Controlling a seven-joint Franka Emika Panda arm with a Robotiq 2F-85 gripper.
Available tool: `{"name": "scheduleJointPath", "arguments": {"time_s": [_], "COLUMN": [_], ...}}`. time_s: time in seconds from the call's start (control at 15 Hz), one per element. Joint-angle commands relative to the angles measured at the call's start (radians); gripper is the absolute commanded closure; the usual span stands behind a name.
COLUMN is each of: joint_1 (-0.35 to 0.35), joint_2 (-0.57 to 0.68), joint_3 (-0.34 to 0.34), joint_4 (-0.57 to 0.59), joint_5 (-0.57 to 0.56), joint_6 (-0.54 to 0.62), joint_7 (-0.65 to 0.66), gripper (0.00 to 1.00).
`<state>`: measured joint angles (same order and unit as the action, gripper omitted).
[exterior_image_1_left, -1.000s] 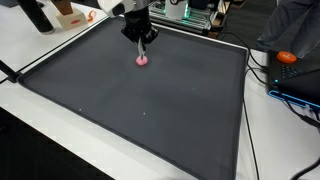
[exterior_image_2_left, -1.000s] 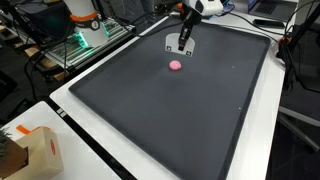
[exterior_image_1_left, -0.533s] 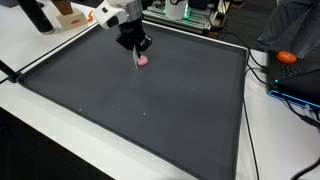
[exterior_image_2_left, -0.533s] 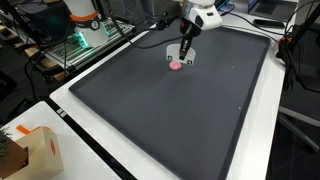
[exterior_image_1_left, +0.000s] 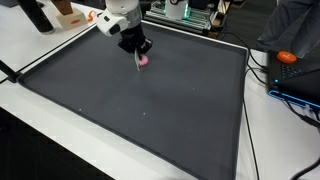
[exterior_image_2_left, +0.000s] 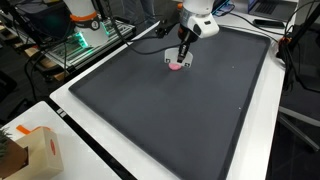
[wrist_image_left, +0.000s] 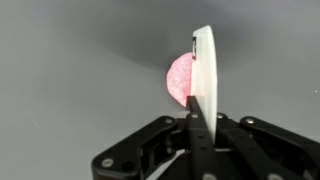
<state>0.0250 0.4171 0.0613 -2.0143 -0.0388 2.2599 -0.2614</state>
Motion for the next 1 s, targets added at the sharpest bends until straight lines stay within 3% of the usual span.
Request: {"name": "scheduleJointPath", "arguments": {"time_s": [0.0, 0.6, 0.93], "joint_1": [-0.032, -0.012, -0.032], "joint_2": [0.030, 0.054, 0.045], "joint_3": [0.024, 0.002, 0.006], "joint_4": [-0.007, -0.037, -0.061], "joint_5": [0.041, -0.024, -0.018], "joint_6": [0.024, 0.048, -0.002], "joint_7": [-0.061, -0.031, -0.088], "gripper": [0.99, 0.99, 0.99]}}
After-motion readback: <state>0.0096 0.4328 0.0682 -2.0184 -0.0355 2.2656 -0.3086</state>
